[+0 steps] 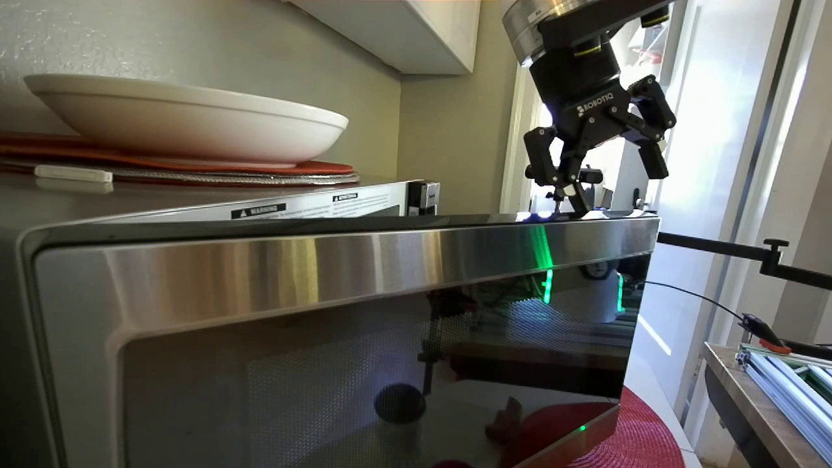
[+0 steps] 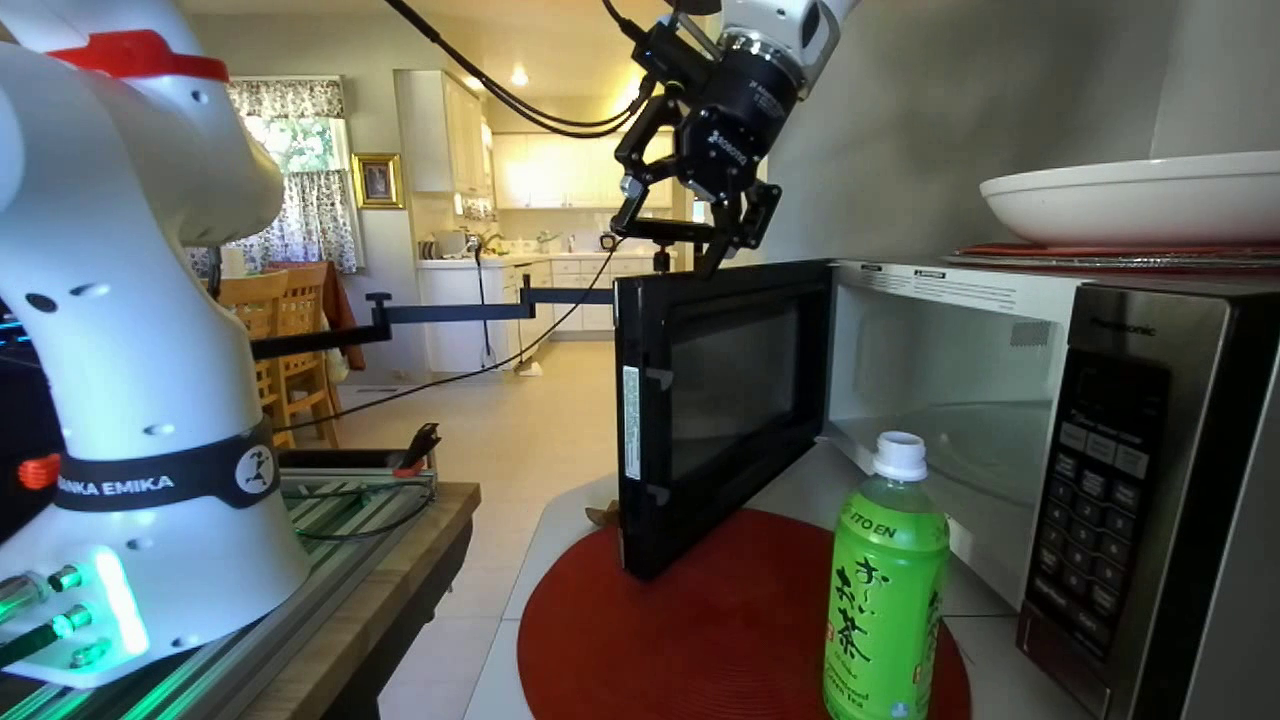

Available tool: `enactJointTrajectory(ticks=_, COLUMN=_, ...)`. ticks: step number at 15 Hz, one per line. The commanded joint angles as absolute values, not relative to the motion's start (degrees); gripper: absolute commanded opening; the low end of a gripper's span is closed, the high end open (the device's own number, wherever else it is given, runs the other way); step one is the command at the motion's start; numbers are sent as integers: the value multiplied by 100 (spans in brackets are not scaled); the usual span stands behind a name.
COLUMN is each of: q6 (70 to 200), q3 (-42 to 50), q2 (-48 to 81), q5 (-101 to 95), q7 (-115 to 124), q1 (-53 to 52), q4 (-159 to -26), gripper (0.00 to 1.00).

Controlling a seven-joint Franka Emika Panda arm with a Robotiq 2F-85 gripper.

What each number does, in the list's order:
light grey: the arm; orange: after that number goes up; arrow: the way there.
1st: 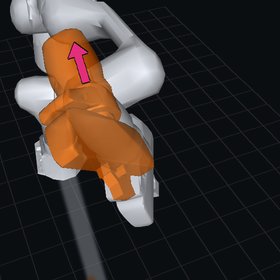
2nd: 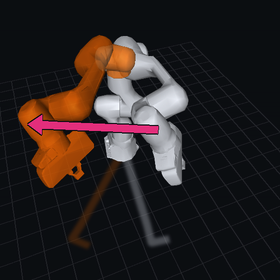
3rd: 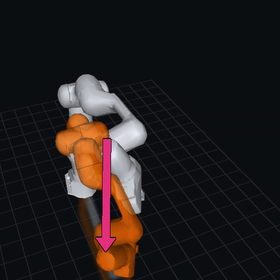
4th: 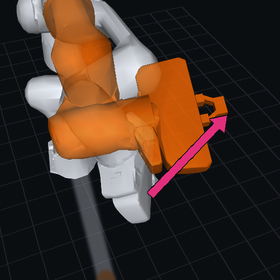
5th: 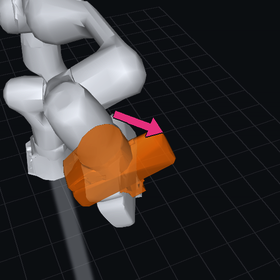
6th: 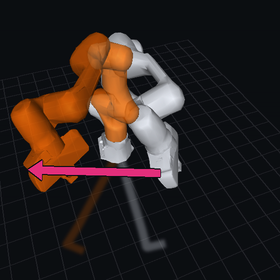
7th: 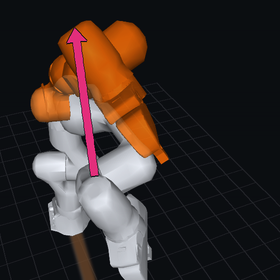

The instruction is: Open the door of the microwave

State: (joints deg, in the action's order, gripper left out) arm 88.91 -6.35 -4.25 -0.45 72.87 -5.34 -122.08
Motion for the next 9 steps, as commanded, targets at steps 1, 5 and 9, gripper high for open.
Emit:
enactJointTrajectory(ticks=1, q6=8973, q3=-689, q2=-724, q5=106, q7=7118, q1=-560, q4=-12542, gripper=100)
enactJointTrajectory(ticks=5, q6=8962, q3=-787, q2=-894, q5=187, q7=7124, q1=-615, q4=-12738, gripper=100)
enactJointTrajectory(ticks=9, q6=8935, q3=-886, q2=-1039, q5=301, q7=7126, q1=-638, q4=-12878, gripper=100)
